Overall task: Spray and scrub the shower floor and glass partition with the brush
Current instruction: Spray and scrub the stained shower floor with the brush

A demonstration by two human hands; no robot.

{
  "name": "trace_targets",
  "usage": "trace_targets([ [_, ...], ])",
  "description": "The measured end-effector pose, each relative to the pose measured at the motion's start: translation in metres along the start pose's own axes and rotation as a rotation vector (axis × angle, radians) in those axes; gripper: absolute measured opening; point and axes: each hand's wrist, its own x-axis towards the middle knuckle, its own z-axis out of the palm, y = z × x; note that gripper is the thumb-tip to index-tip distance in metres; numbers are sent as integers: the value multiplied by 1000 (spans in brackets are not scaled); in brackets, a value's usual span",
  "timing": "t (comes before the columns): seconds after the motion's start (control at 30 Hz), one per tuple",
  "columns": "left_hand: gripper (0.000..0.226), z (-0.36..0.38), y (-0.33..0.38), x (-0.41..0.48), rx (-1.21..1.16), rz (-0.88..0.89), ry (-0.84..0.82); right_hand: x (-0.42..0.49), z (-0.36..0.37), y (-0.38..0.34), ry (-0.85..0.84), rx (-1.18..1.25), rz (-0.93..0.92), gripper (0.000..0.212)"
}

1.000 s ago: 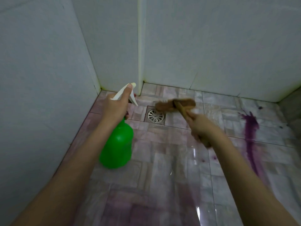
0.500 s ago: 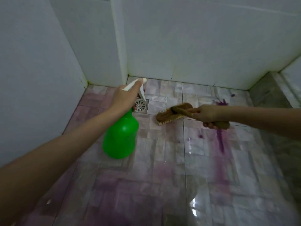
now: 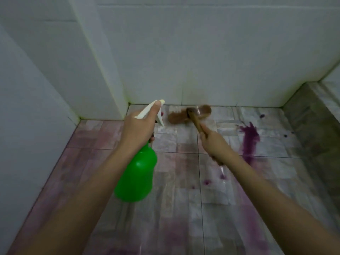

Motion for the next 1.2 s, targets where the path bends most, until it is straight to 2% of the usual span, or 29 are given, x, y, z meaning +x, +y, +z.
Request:
trace_targets([
  [0.1,52,23,-1,15,-41,-6,-8,34,5,16,29,28,-55,47],
  [0.17,57,37,-1,24,-39,-7,-19,29,-7,48,104,-17,-56,47],
  [0.3,56,67,5,35,-9,28,-63,27,-32,88,368,134,213,50],
  [0.33,55,75,6,38,1,35,-84,33,-34,88,360,149,210,51],
  [0.47,58,99,8,47,18,31,-64,42,-40,94,112,6,-46,48],
  [0.53,58,103,10,50,-22,16,-81,43,-54,117,162,-33,-18,46],
  [0.63,54,108,17,51,-43,17,-155,40,-71,143,361,80,215,48],
  [0.67,54,112,20,52,-26,21,-167,39,-70,143,392,80,236,49],
  [0.73,54,124,27,51,22,23,-167,40,-62,133,340,46,130,49],
  [0.83,61,137,30,54,13,39,-149,43,-58,125,149,-77,-97,46],
  [0.9,66,140,32,55,-6,52,-189,41,-69,136,160,-42,-77,46],
  [1.03,56,142,35,58,-1,64,-237,34,-95,167,388,126,268,47],
  [1.07,55,145,36,58,4,57,-235,35,-96,165,386,129,266,47],
  [1.2,61,152,38,58,21,63,-225,37,-84,150,206,11,37,46],
])
